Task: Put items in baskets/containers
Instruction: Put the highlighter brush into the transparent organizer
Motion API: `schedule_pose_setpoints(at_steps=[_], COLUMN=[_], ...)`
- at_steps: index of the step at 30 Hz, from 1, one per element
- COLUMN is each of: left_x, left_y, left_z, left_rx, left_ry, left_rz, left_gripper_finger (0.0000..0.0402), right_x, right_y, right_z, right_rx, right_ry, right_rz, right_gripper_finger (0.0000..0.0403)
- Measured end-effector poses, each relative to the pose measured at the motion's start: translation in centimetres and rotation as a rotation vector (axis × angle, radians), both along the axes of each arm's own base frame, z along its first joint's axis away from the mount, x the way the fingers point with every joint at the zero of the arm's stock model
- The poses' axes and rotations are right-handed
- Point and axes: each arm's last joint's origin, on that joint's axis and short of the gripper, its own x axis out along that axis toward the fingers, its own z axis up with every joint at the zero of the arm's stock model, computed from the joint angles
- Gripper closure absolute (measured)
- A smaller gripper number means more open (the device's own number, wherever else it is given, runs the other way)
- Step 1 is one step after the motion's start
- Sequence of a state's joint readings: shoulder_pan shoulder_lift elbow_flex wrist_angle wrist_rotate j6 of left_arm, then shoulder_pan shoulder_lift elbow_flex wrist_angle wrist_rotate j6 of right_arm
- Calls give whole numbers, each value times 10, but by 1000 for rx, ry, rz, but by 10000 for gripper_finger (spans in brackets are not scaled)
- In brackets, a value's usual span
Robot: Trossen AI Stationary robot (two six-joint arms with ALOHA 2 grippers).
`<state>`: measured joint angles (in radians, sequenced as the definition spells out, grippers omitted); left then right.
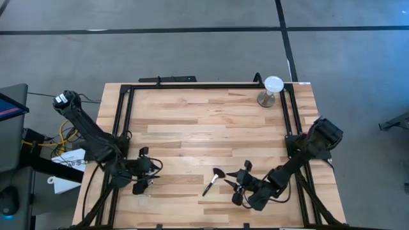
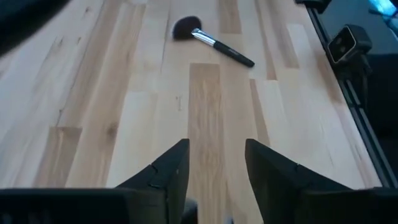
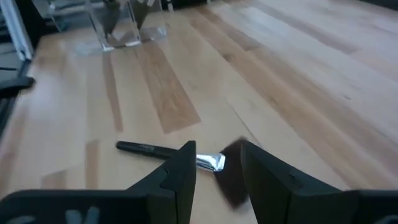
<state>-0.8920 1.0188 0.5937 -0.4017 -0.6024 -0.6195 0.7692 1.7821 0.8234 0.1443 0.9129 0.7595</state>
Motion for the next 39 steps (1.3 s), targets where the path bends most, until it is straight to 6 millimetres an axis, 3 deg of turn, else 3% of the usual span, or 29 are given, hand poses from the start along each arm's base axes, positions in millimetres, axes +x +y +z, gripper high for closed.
schedule_pose_setpoints(at_steps=[5,16,20,26,39], left_x=[11,30,29,22,28], left_y=[4,19,29,35,23], left_z=[2,-6,-9,1,40], left_rx=[-22,45,85,105,10], left_ry=[-7,76,179,320,250], left_rz=[-14,-45,-31,25,-30], left_gripper_finger=[249,266,275,293,318], right_x=[4,6,6,6,6], right_y=[-1,-2,-2,-2,-2], right_z=[-15,-15,-15,-15,-15], right_rx=[-7,-9,-10,-11,-11], right_ry=[30,29,29,30,30], right_rz=[3,0,1,1,3], right_gripper_finger=[285,285,285,285,285])
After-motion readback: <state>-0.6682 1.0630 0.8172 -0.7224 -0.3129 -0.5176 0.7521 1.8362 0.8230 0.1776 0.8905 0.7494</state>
